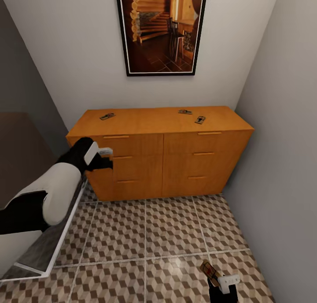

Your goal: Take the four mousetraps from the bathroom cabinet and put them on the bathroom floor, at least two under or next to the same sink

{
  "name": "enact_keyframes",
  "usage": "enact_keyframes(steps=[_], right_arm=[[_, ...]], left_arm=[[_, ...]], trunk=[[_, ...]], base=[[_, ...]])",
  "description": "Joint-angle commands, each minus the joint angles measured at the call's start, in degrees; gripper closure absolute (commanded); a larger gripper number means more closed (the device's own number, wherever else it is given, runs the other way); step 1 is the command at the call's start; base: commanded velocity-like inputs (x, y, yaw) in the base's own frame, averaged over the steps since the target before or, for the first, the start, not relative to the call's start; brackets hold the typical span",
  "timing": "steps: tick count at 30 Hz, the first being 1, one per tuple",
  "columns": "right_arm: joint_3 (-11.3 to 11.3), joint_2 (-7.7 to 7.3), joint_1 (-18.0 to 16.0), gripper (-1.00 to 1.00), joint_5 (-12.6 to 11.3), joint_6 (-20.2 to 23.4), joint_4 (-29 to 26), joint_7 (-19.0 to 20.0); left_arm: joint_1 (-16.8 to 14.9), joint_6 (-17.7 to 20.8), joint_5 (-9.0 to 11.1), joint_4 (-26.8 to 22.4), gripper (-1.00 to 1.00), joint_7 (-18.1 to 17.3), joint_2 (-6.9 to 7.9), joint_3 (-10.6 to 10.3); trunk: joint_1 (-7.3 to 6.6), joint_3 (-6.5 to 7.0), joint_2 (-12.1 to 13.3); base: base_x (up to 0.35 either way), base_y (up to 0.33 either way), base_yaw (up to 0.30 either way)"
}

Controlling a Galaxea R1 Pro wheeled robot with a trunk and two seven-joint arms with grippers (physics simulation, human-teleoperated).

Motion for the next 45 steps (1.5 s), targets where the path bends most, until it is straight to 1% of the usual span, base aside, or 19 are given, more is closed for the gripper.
enact_keyframes(steps=[1, 3, 4, 8, 13, 20, 22, 25, 29, 30, 32, 33, 36, 38, 42, 43, 45], right_arm=[[0.4, -0.01, 0.0, 1.0, -0.6, -0.2, 0.1, 0.2], [0.4, 0.0, 0.0, 1.0, -0.6, -0.2, 0.1, 0.2], [0.4, -0.03, 0.0, 1.0, -0.6, -0.2, 0.1, 0.2], [0.4, 0.01, 0.0, 1.0, -0.2, -0.2, 0.0, 0.2], [0.4, 0.01, 0.0, 1.0, 0.7, -0.2, 0.0, 0.2], [0.4, 0.01, 0.0, 1.0, 0.9, -0.1, 0.1, 0.2], [0.4, 0.01, 0.0, 1.0, 1.0, -0.1, 0.1, 0.2], [0.4, 0.01, 0.0, 1.0, 1.0, -0.1, 0.1, 0.2], [0.4, 0.01, 0.0, 1.0, 1.0, -0.1, 0.1, 0.2], [0.4, 0.01, 0.0, 1.0, 1.0, -0.1, 0.1, 0.2], [0.4, 0.01, 0.0, 1.0, 1.0, -0.1, 0.1, 0.2], [0.4, 0.01, 0.0, 1.0, 1.0, -0.1, 0.1, 0.2], [0.4, 0.01, 0.0, 1.0, 1.0, -0.1, 0.1, 0.2], [0.4, 0.01, 0.0, 1.0, 1.0, -0.1, 0.1, 0.2], [0.4, 0.01, 0.0, 1.0, 1.0, -0.1, 0.1, 0.2], [0.4, 0.01, 0.0, 1.0, 1.0, -0.1, 0.1, 0.2], [0.4, 0.01, 0.0, 1.0, 1.0, -0.1, 0.1, 0.2]], left_arm=[[-2.1, 0.2, 0.2, 1.2, -1.0, 0.4, -0.03, 0.4], [-5.7, 0.2, 0.1, 3.6, -1.0, 0.4, -0.01, 0.4], [-8.4, 0.2, 0.1, 5.1, -1.0, 0.4, -0.02, 0.4], [-10.9, 0.2, 0.1, 6.0, -1.0, 0.4, -0.08, 0.4], [-12.2, 0.2, 0.1, 6.1, -1.0, 0.4, -0.05, 0.4], [-13.1, 0.2, 0.1, 5.5, -1.0, 0.4, -0.02, 0.4], [-13.1, 0.2, 0.0, 4.1, -1.0, 0.4, 0.01, 0.4], [-13.4, 0.2, 0.0, -0.2, -1.0, 0.4, -0.01, 0.4], [-16.1, 0.2, 0.1, -1.0, -1.0, 0.4, -0.18, 0.5], [-17.8, 0.2, 0.1, -0.3, -1.0, 0.4, -0.28, 0.5], [-22.4, 0.2, 0.1, 3.5, -1.0, 0.5, -0.39, 0.5], [-23.4, 0.2, 0.1, 4.5, -1.0, 0.5, -0.4, 0.5], [-29.3, 0.1, 0.1, 10.7, -1.0, 0.6, -0.46, 0.5], [-32.3, 0.0, 0.1, 14.5, -1.0, 0.7, -0.55, 0.5], [-33.4, 0.1, 0.1, 18.5, -1.0, 0.9, -0.64, 0.3], [-33.6, 0.1, 0.1, 20.5, -1.0, 1.0, -0.82, 0.2], [-33.4, 0.2, 0.1, 22.7, -1.0, 1.0, -1.37, 0.1]], trunk=[[0.0, -0.06, 0.0], [0.0, -0.06, 0.0], [0.0, -0.06, 0.0], [0.0, -0.06, 0.0], [0.0, -0.06, 0.0], [0.0, -0.06, 0.0], [0.0, -0.06, 0.0], [0.0, -0.06, 0.0], [0.0, -0.06, 0.0], [0.0, -0.06, 0.0], [0.0, -0.06, 0.0], [0.0, -0.06, 0.0], [0.0, -0.06, 0.0], [0.0, -0.06, 0.0], [0.0, -0.06, 0.0], [0.0, -0.06, 0.0], [0.0, -0.06, 0.0]], base=[[0.0, 0.0, 0.0], [0.0, 0.0, 0.0], [0.0, 0.0, 0.0], [0.0, 0.0, 0.0], [0.0, 0.0, 0.0], [0.0, 0.0, 0.0], [0.0, 0.0, 0.0], [0.0, 0.0, 0.0], [0.0, 0.0, 0.0], [0.0, 0.0, 0.0], [0.0, 0.0, 0.0], [0.0, 0.0, 0.0], [0.0, 0.0, 0.0], [0.0, 0.0, 0.0], [0.0, 0.0, 0.0], [0.0, 0.0, 0.0], [0.0, 0.0, 0.0]])
